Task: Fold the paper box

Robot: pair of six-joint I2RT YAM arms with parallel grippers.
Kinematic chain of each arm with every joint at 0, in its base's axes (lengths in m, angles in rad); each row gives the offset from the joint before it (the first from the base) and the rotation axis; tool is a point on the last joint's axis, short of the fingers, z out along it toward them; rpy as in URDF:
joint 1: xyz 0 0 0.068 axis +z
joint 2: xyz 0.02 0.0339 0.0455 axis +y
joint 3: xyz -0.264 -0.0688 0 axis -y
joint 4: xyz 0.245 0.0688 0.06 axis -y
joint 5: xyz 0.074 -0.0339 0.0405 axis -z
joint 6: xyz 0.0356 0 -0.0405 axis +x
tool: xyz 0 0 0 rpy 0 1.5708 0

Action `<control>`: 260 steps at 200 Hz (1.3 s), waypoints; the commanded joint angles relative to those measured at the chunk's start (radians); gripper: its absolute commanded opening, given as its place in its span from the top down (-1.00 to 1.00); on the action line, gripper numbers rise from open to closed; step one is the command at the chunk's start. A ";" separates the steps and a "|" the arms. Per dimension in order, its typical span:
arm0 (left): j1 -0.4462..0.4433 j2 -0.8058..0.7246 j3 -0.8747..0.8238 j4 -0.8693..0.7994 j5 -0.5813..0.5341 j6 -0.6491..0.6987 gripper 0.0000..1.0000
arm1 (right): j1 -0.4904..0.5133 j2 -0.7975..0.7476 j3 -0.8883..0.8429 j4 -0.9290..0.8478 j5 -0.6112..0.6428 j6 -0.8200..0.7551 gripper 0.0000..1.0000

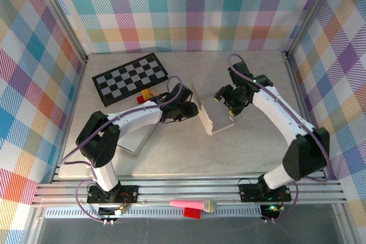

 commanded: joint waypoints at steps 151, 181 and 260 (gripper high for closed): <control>0.011 0.004 0.078 -0.021 -0.002 0.019 0.17 | 0.117 0.298 0.317 -0.071 -0.185 -0.538 0.18; 0.011 -0.005 0.080 -0.034 -0.006 0.026 0.16 | 0.128 0.320 0.334 -0.085 -0.142 -0.511 0.37; 0.011 -0.123 0.039 -0.115 -0.053 0.071 0.12 | 0.136 0.302 0.330 -0.087 0.013 -0.373 0.90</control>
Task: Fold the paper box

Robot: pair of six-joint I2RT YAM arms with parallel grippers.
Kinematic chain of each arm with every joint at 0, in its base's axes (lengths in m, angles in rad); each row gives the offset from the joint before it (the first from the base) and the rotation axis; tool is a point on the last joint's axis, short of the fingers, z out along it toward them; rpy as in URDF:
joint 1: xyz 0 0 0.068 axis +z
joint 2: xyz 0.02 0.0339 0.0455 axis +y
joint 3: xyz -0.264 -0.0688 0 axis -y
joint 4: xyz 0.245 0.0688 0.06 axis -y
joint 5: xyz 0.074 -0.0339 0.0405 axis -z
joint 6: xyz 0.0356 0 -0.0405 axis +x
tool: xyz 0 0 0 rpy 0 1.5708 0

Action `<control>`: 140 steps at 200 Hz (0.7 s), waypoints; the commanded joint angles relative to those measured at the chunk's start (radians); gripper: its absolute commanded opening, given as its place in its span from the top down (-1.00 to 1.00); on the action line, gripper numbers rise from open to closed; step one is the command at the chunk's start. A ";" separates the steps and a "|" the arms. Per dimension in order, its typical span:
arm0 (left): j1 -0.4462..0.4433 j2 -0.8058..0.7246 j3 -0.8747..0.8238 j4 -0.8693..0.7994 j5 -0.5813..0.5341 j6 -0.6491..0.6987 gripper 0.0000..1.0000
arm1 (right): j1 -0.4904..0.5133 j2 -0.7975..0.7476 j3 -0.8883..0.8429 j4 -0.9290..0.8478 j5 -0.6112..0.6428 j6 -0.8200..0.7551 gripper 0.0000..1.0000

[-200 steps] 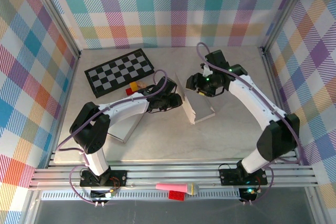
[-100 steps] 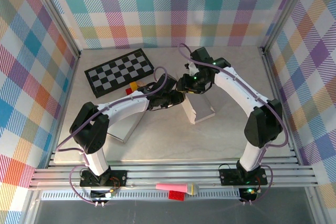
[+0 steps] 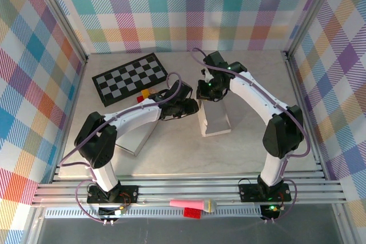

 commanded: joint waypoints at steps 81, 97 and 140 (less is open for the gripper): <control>0.023 -0.317 -0.111 -0.203 -0.069 0.129 0.05 | 0.019 -0.070 0.036 -0.145 0.380 0.748 1.00; 0.026 -0.347 -0.119 -0.234 -0.051 0.158 0.05 | 0.026 -0.042 0.078 -0.218 0.412 0.921 1.00; 0.036 -0.438 -0.147 -0.317 -0.024 0.213 0.04 | 0.051 0.011 0.162 -0.324 0.469 1.348 1.00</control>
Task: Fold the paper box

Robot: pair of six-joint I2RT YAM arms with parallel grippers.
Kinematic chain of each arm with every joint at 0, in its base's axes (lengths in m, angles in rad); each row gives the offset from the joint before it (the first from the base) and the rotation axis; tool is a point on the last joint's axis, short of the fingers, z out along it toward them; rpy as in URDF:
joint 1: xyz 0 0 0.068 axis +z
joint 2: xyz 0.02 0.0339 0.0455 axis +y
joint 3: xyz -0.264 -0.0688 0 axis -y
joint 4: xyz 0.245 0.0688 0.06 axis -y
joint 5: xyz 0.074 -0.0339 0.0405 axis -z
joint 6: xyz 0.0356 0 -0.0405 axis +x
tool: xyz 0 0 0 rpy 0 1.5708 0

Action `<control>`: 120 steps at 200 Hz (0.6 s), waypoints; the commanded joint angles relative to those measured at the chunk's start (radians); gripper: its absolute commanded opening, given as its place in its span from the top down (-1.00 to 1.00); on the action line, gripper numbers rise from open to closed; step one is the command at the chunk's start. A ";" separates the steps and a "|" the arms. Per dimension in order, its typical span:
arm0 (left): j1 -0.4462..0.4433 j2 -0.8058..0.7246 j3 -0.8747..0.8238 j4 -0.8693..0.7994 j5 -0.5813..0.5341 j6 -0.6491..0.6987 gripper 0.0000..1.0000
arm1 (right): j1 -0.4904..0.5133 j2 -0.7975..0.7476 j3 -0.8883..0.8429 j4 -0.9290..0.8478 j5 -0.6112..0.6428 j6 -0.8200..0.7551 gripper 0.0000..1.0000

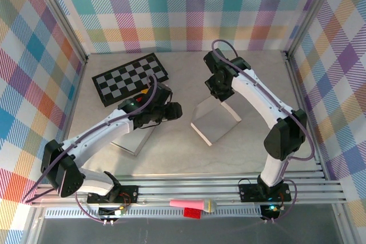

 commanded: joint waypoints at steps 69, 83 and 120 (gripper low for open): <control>0.052 -0.197 -0.092 -0.189 0.077 0.108 0.04 | 0.054 0.275 0.403 -0.358 0.060 0.698 1.00; 0.063 -0.215 -0.098 -0.205 0.087 0.125 0.04 | 0.061 0.312 0.453 -0.387 0.065 0.734 1.00; 0.102 -0.247 -0.118 -0.229 0.109 0.154 0.03 | 0.081 0.375 0.529 -0.393 0.086 0.716 0.81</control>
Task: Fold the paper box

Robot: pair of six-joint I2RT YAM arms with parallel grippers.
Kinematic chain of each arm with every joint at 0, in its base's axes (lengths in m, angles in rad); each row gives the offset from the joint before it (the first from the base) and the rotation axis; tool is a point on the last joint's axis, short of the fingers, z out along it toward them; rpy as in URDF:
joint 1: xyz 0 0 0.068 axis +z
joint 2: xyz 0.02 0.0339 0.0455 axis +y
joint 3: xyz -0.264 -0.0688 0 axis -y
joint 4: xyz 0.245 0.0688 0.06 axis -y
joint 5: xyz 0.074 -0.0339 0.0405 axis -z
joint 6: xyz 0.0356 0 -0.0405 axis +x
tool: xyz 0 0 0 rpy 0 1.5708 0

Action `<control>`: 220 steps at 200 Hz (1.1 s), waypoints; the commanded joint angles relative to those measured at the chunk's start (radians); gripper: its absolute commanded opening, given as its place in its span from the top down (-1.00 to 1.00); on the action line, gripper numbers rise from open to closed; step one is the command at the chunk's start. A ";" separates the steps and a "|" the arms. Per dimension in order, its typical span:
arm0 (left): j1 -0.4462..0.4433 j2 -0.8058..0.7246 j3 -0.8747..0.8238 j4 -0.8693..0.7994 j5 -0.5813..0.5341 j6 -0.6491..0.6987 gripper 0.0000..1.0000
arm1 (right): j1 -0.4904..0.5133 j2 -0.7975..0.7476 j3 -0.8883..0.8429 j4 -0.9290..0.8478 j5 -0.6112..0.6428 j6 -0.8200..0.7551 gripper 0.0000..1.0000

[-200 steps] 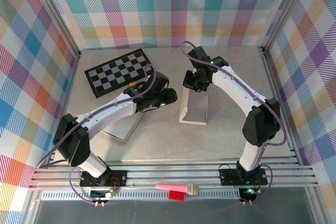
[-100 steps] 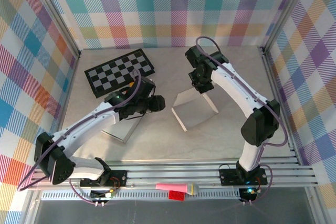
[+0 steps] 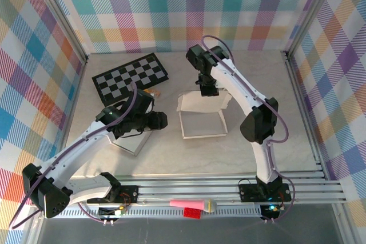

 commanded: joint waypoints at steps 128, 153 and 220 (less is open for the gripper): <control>0.100 0.178 0.105 0.012 0.090 0.217 -0.22 | -0.069 -0.523 -0.583 0.717 0.059 -1.108 -0.02; 0.114 0.269 0.173 0.027 0.112 0.295 -0.21 | -0.205 -0.692 -0.814 0.933 -0.369 -1.622 -0.09; 0.120 0.480 0.317 0.033 0.083 0.511 -0.20 | -0.463 -0.820 -1.187 0.951 -0.682 -2.282 -0.11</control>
